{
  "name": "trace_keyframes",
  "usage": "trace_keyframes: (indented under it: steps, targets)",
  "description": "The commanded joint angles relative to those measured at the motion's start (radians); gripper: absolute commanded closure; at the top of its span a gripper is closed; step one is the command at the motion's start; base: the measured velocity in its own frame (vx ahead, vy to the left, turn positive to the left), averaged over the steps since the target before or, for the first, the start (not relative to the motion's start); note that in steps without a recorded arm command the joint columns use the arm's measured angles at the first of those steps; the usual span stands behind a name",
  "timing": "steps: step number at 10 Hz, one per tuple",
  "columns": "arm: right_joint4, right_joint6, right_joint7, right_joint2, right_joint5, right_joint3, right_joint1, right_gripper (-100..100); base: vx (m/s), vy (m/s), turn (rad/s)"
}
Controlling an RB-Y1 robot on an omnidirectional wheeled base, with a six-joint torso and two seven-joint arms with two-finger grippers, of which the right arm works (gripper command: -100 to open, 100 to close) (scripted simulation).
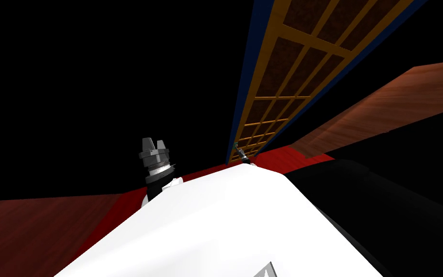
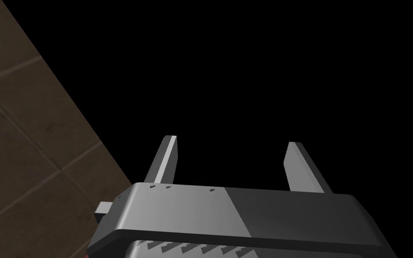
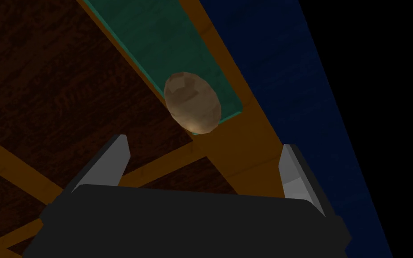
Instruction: Pull the door open
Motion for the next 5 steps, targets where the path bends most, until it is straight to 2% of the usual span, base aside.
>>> trace_keyframes:
  steps: [1,5]
  targets:
    - [0.000,0.008,0.049,0.003,-0.002,0.001,-0.005,-100,-0.063,-0.002,0.004]
    - [0.004,0.022,0.154,0.009,-0.007,0.004,-0.018,-100,-0.056,-0.012,0.003]
